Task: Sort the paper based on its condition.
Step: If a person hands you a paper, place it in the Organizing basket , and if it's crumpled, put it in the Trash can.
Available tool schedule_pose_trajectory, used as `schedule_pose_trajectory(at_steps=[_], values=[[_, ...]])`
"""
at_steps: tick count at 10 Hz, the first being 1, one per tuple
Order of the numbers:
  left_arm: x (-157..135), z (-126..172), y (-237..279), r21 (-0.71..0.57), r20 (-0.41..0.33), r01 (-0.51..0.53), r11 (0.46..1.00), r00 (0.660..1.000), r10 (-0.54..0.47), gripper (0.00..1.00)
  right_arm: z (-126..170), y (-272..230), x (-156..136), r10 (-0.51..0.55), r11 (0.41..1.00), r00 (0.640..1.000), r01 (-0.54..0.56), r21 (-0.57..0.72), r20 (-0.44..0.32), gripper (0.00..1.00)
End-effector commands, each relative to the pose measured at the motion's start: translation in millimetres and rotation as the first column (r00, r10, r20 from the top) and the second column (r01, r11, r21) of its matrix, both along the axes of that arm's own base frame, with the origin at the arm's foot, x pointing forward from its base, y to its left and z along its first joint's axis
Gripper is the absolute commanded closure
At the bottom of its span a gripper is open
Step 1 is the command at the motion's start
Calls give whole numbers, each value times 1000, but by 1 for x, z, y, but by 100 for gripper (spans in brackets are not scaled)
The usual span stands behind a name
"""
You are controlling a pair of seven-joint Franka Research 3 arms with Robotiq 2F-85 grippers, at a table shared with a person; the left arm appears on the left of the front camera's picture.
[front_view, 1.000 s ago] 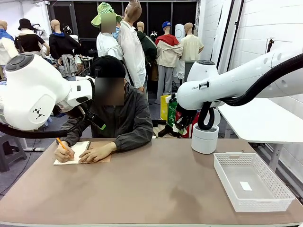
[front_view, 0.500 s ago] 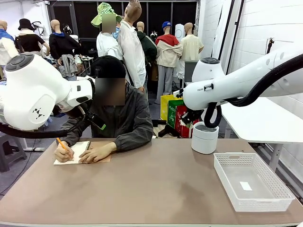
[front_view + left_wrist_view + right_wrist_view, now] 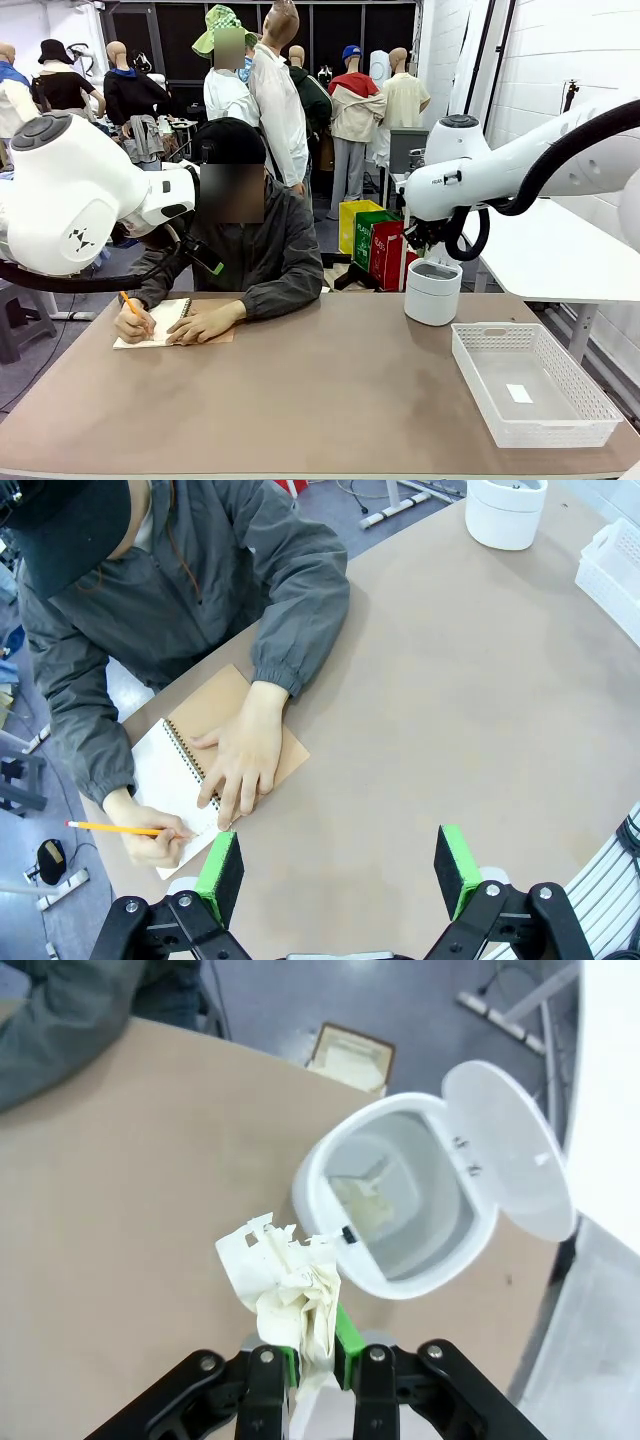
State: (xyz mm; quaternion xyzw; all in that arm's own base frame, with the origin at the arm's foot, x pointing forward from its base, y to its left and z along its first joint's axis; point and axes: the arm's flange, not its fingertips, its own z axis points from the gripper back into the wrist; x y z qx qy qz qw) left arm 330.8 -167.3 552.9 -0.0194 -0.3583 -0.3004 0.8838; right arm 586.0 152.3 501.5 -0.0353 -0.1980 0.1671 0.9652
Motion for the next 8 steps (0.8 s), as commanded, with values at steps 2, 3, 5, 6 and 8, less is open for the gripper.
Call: schedule_pose_trajectory(at_steps=[2,3,5,6,8], values=[[0,-1,1,1,1,-4,1000,1000,4,0,-9,-5,30,-49,997,999,48,-60,-19,100],[0,-1,1,1,1,-4,1000,1000,4,0,-15,-11,40,-37,996,999,35,-88,-22,100],[0,-1,1,1,1,-4,1000,1000,4,0,-25,-22,55,-45,994,999,42,-105,-27,100],[0,-1,1,1,1,-4,1000,1000,4,0,-31,-26,60,-50,993,998,47,-107,-28,100],[0,-1,1,1,1,-4,1000,1000,4,0,-41,-34,67,-56,992,997,50,-116,-45,100]])
